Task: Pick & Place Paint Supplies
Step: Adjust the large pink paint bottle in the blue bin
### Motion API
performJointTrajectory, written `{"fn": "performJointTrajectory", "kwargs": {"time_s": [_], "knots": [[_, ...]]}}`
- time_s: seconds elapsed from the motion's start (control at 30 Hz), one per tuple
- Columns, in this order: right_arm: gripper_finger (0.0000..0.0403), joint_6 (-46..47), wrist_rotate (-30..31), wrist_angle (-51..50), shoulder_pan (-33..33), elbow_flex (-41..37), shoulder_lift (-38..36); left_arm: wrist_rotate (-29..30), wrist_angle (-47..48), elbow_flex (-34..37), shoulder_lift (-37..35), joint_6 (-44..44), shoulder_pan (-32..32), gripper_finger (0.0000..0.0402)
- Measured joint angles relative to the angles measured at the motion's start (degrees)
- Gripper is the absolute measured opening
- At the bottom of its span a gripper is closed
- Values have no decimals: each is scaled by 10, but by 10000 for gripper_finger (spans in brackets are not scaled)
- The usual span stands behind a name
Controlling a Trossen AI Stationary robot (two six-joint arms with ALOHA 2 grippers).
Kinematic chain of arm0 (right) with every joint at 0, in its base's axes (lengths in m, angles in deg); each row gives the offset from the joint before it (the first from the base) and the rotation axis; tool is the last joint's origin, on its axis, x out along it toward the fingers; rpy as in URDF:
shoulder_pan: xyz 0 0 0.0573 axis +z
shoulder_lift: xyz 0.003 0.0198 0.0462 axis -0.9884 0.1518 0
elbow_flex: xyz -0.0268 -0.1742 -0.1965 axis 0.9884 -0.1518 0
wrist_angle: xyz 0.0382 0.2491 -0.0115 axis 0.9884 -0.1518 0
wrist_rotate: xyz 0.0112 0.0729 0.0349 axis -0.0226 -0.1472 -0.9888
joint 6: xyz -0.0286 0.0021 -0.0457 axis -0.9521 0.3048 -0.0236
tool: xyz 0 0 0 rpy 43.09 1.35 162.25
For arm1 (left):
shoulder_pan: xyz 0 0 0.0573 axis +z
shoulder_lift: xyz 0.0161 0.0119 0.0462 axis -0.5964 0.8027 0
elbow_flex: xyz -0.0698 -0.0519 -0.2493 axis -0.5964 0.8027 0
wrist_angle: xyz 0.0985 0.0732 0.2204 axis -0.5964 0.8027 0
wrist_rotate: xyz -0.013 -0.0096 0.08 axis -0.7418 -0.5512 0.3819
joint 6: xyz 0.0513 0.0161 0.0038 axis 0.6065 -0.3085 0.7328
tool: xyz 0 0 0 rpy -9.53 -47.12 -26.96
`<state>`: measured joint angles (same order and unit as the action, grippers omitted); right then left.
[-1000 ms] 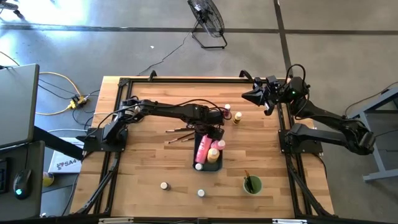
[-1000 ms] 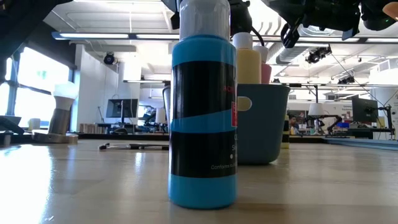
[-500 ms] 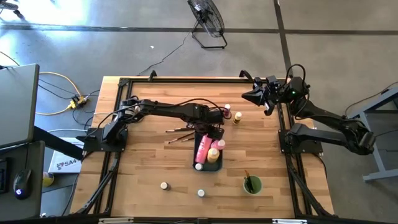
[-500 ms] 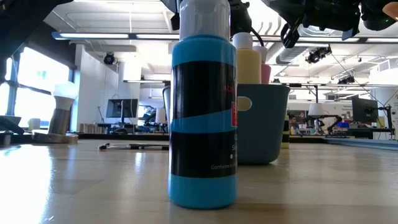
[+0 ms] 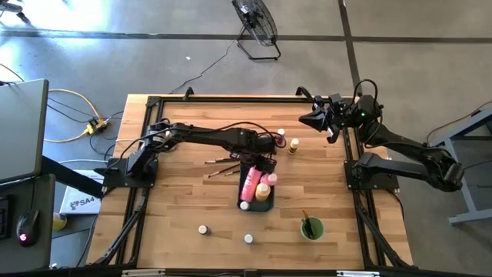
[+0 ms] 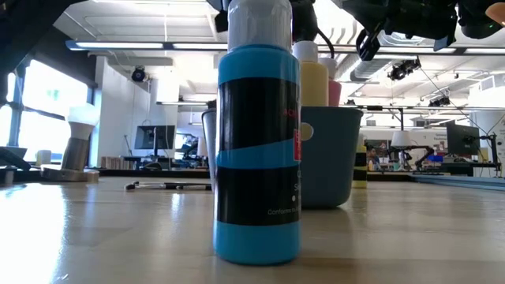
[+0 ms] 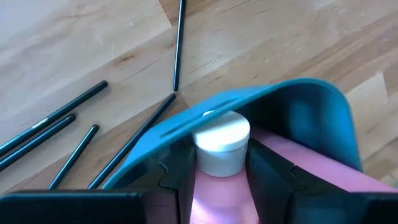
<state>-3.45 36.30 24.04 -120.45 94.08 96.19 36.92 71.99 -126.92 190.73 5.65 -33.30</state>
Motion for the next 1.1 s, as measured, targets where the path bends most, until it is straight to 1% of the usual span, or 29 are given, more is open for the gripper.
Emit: {"fn": "performJointTrajectory", "kwargs": {"time_s": [0.2, 0.37, 0.8, 0.93, 1.0, 1.1], "knots": [[2, 0, -8, -2, 0, 0, 0, 14, 1, 0, -13, 10, 0, 118], [2, 0, -7, -3, 0, 0, 0, 45, 3, 0, -26, 12, 0, 118], [2, -11, -9, -4, 0, 0, 0, 73, 13, 0, -54, 14, -1, 118], [2, -11, -10, -4, 0, 0, 0, 97, 36, -14, -64, 22, -5, 118], [2, -12, -10, -4, 0, 0, 0, 116, 35, -30, -66, 26, -8, 118], [2, -14, -10, -5, 0, 0, 0, 132, 66, -58, -66, 41, -12, 118]]}}
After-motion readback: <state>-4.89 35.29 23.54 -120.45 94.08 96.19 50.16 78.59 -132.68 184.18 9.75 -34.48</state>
